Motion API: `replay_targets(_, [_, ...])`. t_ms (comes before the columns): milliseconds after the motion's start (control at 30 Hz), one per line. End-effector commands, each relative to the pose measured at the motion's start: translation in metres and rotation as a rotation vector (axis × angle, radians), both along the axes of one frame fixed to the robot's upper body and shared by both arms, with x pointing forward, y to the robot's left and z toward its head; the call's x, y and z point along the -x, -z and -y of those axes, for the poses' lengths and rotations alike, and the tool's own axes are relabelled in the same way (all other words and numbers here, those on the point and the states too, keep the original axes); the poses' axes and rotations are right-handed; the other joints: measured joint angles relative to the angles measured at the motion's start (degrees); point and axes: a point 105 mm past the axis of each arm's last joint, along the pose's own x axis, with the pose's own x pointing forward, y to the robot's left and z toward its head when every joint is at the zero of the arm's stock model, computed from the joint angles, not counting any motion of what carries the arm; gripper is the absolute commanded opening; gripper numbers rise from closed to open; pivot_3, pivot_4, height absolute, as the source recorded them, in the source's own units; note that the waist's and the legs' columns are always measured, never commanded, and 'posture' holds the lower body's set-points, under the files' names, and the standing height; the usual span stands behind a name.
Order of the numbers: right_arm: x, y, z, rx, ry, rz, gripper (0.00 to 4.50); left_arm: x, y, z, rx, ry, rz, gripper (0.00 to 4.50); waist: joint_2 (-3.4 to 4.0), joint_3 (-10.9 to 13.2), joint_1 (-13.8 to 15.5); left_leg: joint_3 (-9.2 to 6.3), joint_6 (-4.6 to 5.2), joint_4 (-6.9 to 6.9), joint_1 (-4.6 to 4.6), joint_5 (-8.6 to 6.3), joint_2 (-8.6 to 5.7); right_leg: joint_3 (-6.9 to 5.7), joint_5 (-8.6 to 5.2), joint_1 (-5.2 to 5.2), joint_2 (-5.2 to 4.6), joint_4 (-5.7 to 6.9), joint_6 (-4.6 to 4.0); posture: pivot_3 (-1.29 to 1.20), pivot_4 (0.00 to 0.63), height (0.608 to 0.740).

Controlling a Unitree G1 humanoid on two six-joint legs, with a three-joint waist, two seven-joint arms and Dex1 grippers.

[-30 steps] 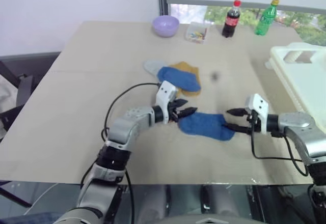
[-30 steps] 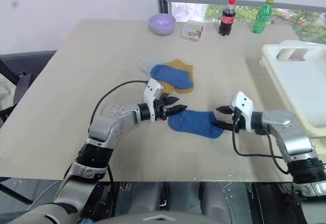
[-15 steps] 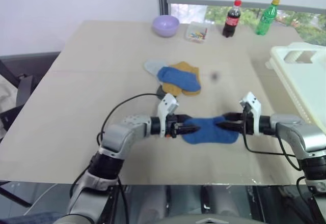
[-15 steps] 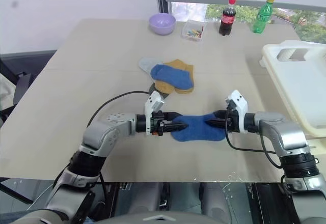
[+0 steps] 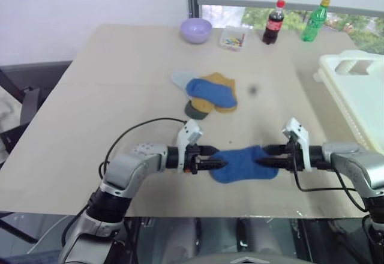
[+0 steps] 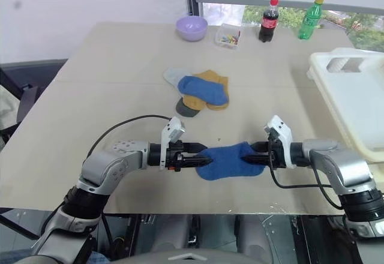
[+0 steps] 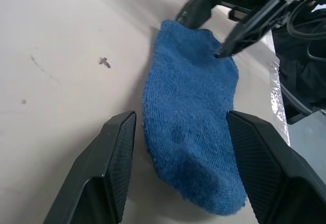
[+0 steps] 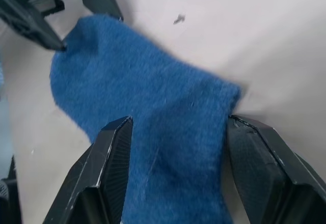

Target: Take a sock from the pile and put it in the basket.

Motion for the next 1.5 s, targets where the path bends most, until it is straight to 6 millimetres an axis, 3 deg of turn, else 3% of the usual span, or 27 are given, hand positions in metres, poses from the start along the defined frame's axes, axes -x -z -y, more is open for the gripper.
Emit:
replay_targets(33, [0.009,-0.008,0.001,0.001,-0.01,0.003,2.94,0.006,-0.009,0.003,0.025,0.035,0.028,3.01,0.0,0.0,-0.04,0.01,0.0,0.0,0.0,0.0,0.0,0.01,0.0,0.0,0.0,-0.01,0.0,0.0,0.15,0.729])
replay_targets(200, [0.001,-0.01,0.009,0.03,0.053,0.064,2.94,0.005,-0.01,0.0,0.026,0.032,0.024,3.01,0.0,0.0,-0.06,-0.01,0.0,0.0,0.03,0.0,0.01,0.0,-0.01,-0.01,0.01,0.0,0.01,0.0,0.15,0.729])
replay_targets(433, [-0.005,-0.041,0.019,-0.017,0.072,0.291,2.94,-0.002,-0.024,-0.007,0.051,0.01,0.088,3.01,-0.01,0.01,-0.01,-0.01,0.0,-0.01,0.0,0.0,0.0,0.0,-0.01,-0.01,0.01,-0.01,0.01,0.0,0.15,0.729])
replay_targets(600, [0.007,-0.058,0.014,-0.088,0.063,0.395,4.36,-0.036,-0.052,-0.003,0.111,-0.119,0.248,3.01,-0.05,0.04,0.2,0.0,0.0,-0.01,-0.03,0.0,-0.01,-0.02,-0.01,-0.01,0.01,-0.02,0.03,0.0,0.15,0.729])
replay_targets(733, [0.023,-0.071,0.004,-0.166,0.039,0.469,4.36,-0.055,-0.066,0.011,0.124,-0.186,0.384,3.01,-0.04,0.04,0.03,0.0,0.0,0.01,0.0,0.0,-0.01,0.0,-0.01,0.02,0.01,-0.02,0.03,0.0,0.15,0.729])
replay_targets(900, [0.033,-0.073,0.007,-0.18,0.081,0.543,4.36,-0.091,-0.048,0.025,-0.047,-0.287,0.571,3.01,-0.07,0.04,0.36,0.04,0.0,0.0,0.01,0.0,-0.01,0.01,0.0,0.02,0.03,-0.02,0.04,0.0,0.15,0.729])
replay_targets(1100, [0.035,-0.062,0.018,-0.109,0.141,0.554,4.36,-0.117,-0.035,0.037,-0.14,-0.318,0.675,3.01,-0.11,0.07,0.17,0.1,0.0,0.01,-0.02,0.0,-0.04,-0.03,0.0,0.04,0.01,-0.04,0.03,0.0,0.15,0.729])
replay_targets(1500, [0.04,-0.054,0.026,-0.067,0.197,0.558,4.36,-0.134,-0.028,0.045,-0.192,-0.31,0.775,3.01,-0.12,0.07,0.08,0.08,0.0,0.0,-0.02,0.0,-0.03,-0.05,0.01,0.02,0.01,-0.03,0.04,0.0,0.15,0.729])
